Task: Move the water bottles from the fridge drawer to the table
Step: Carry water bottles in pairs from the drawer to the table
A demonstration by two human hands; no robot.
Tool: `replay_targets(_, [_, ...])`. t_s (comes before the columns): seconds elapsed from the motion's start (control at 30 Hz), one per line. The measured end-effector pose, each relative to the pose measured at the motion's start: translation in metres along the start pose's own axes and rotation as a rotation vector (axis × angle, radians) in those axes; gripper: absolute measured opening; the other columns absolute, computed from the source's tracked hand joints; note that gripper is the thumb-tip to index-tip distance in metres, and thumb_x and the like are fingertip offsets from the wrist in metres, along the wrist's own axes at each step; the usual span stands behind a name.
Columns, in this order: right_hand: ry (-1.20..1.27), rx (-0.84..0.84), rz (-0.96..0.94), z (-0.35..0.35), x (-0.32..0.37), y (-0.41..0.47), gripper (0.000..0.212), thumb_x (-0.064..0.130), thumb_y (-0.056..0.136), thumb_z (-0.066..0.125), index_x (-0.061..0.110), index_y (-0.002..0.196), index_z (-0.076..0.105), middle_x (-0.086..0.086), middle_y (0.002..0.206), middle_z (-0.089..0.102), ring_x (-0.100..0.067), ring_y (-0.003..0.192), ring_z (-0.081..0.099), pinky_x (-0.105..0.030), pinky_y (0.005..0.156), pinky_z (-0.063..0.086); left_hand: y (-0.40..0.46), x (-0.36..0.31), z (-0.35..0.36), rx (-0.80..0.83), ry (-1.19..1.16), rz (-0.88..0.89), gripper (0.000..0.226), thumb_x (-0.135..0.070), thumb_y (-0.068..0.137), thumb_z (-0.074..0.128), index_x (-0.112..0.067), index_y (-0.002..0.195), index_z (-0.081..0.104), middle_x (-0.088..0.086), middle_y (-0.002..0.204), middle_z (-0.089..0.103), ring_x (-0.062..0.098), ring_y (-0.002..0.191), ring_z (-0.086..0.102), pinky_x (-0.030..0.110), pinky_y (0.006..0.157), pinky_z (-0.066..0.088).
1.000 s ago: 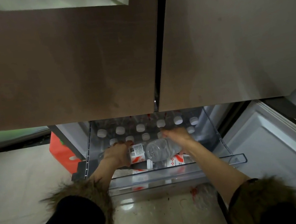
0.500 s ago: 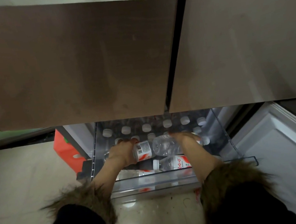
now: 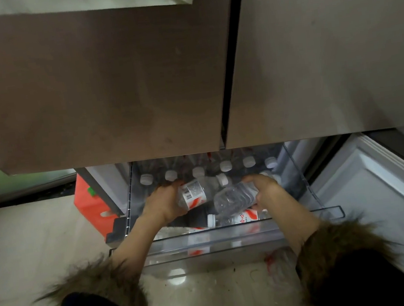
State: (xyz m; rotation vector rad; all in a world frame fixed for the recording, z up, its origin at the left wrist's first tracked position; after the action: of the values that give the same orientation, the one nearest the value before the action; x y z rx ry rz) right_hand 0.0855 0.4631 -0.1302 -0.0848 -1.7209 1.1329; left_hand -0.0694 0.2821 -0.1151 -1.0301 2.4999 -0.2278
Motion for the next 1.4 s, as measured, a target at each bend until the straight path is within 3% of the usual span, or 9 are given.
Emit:
replay_targets(0.2, [0.248,0.060,0.188,-0.004,0.004,-0.019,0.047,0.019,0.066,0.071,0.017,0.112,0.063,-0.009,0.104,0.063,-0.029,0.092,0.062,-0.044,0.076,0.053,-0.025,-0.003,-0.006,-0.049,-0.012,0.018,0.071,-0.039,0.069,0.074,-0.031,0.131,0.039,0.004,0.129,0.053,0.025,0.112,0.052,0.041,0.093,0.048])
replay_targets(0.3, [0.357,0.141,0.158,0.005,0.006,-0.048,0.013,0.019,0.083,0.058,0.011,0.092,0.061,-0.015,0.097,0.059,-0.032,0.091,0.056,-0.049,0.088,0.045,-0.038,-0.003,-0.010,-0.087,-0.037,0.033,0.073,-0.040,0.068,0.075,-0.026,0.130,0.040,0.005,0.126,0.054,0.025,0.110,0.053,0.042,0.091,0.049])
replay_targets(0.43, [0.483,0.280,0.091,0.016,0.006,-0.072,0.016,0.022,0.085,0.054,0.010,0.093,0.061,-0.016,0.098,0.059,-0.032,0.093,0.057,-0.053,0.079,0.048,-0.055,-0.008,-0.022,-0.169,-0.043,0.050,0.073,-0.040,0.071,0.073,-0.021,0.132,0.038,0.007,0.120,0.056,0.026,0.104,0.055,0.042,0.085,0.052])
replay_targets(0.57, [0.484,0.325,0.055,0.015,0.002,-0.089,0.029,0.032,0.082,0.052,0.009,0.094,0.064,-0.012,0.089,0.065,-0.026,0.081,0.063,-0.039,0.067,0.057,-0.076,-0.012,-0.039,-0.280,-0.040,0.090,0.080,-0.040,0.070,0.074,-0.021,0.137,0.036,0.011,0.125,0.051,0.028,0.116,0.048,0.045,0.090,0.049])
replay_targets(0.87, [0.347,0.506,-0.089,0.003,-0.011,-0.130,0.037,0.036,0.091,0.054,0.004,0.111,0.056,-0.011,0.071,0.068,-0.020,0.062,0.065,-0.029,0.057,0.057,-0.136,-0.023,-0.067,-0.402,0.012,0.117,0.074,-0.036,0.075,0.071,-0.019,0.138,0.036,0.008,0.125,0.051,0.025,0.115,0.046,0.036,0.092,0.045])
replay_targets(1.03, [0.184,0.447,-0.240,-0.007,-0.029,-0.146,0.067,0.025,0.077,0.072,0.006,0.132,0.038,-0.022,0.110,0.061,-0.028,0.075,0.069,-0.035,0.060,0.055,-0.179,-0.025,-0.058,-0.479,-0.013,0.068,0.075,-0.041,0.070,0.073,-0.024,0.134,0.038,0.003,0.124,0.054,0.018,0.109,0.050,0.031,0.085,0.049])
replay_targets(1.1, [0.120,0.436,-0.300,-0.012,-0.033,-0.156,0.060,0.019,0.079,0.071,0.007,0.129,0.040,-0.023,0.114,0.060,-0.030,0.079,0.068,-0.037,0.063,0.055,-0.202,-0.029,-0.051,-0.520,-0.092,0.033,0.074,-0.040,0.069,0.075,-0.023,0.132,0.041,0.001,0.123,0.055,0.015,0.104,0.052,0.024,0.080,0.046])
replay_targets(1.23, [-0.019,0.516,-0.348,-0.013,-0.042,-0.192,0.047,0.016,0.078,0.070,0.003,0.120,0.052,-0.018,0.097,0.067,-0.029,0.078,0.067,-0.041,0.070,0.055,-0.256,-0.035,-0.034,-0.558,-0.395,-0.052,0.061,-0.032,0.072,0.075,-0.018,0.124,0.046,-0.001,0.116,0.058,0.011,0.092,0.056,0.015,0.067,0.042])
replay_targets(1.4, [-0.316,0.542,-0.491,0.009,-0.057,-0.244,0.040,0.009,0.074,0.073,0.007,0.111,0.058,-0.012,0.102,0.068,-0.028,0.091,0.067,-0.043,0.082,0.055,-0.329,-0.021,-0.013,-0.632,-0.764,-0.262,0.049,-0.029,0.078,0.071,-0.015,0.119,0.049,-0.001,0.104,0.057,0.016,0.089,0.058,0.026,0.073,0.048])
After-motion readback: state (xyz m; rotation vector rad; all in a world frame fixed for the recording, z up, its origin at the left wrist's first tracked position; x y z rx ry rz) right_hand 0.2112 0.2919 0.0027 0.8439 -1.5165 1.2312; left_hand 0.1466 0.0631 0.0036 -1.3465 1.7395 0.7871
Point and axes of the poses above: each hand's wrist, its own y-axis towards the middle knuckle, its own z-axis out of the palm, x = y × z, the point moved 3 cm from there along y, towards the middle knuckle
